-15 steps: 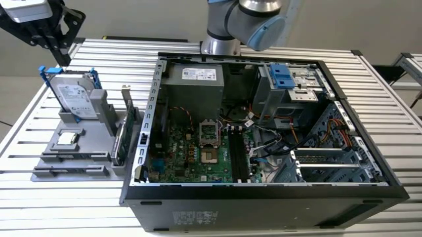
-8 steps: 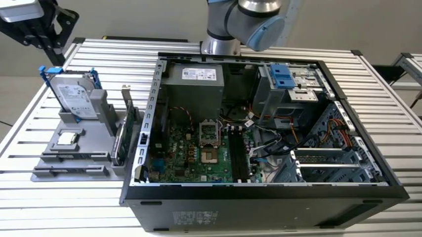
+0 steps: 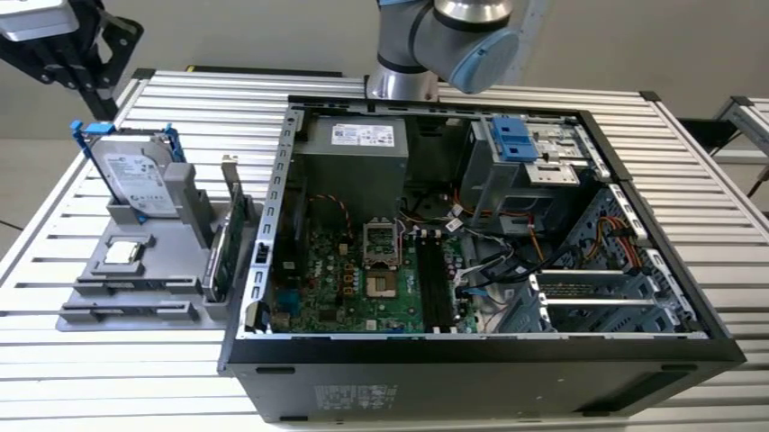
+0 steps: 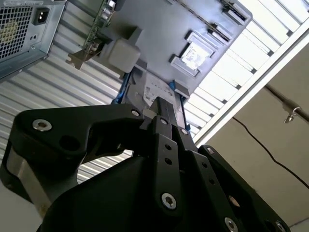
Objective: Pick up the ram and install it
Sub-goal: 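Reach for the ram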
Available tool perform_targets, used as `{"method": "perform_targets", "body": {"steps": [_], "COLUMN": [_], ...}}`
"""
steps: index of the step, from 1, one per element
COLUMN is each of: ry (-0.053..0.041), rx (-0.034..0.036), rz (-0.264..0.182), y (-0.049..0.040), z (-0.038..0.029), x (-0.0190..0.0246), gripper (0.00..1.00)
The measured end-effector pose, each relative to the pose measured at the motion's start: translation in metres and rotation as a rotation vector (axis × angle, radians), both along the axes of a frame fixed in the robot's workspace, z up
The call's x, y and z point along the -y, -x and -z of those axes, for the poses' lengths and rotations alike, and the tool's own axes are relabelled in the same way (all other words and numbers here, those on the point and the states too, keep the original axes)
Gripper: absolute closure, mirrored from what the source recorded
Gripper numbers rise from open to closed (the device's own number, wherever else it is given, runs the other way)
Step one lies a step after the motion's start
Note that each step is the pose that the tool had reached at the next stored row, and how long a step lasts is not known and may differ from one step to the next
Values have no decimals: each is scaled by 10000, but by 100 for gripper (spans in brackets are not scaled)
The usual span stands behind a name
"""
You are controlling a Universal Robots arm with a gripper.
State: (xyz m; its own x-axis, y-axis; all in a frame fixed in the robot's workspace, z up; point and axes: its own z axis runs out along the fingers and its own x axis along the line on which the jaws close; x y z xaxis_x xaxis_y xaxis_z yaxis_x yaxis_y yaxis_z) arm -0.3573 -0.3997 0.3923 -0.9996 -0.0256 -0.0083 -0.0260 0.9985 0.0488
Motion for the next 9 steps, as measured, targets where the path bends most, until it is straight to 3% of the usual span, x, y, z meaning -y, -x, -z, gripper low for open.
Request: {"method": "perform_targets", "body": {"steps": [9], "ry": [0], "rx": [-2], "rz": [-1], "y": [-1], "z": [0], "x": [142], "gripper": [100]}}
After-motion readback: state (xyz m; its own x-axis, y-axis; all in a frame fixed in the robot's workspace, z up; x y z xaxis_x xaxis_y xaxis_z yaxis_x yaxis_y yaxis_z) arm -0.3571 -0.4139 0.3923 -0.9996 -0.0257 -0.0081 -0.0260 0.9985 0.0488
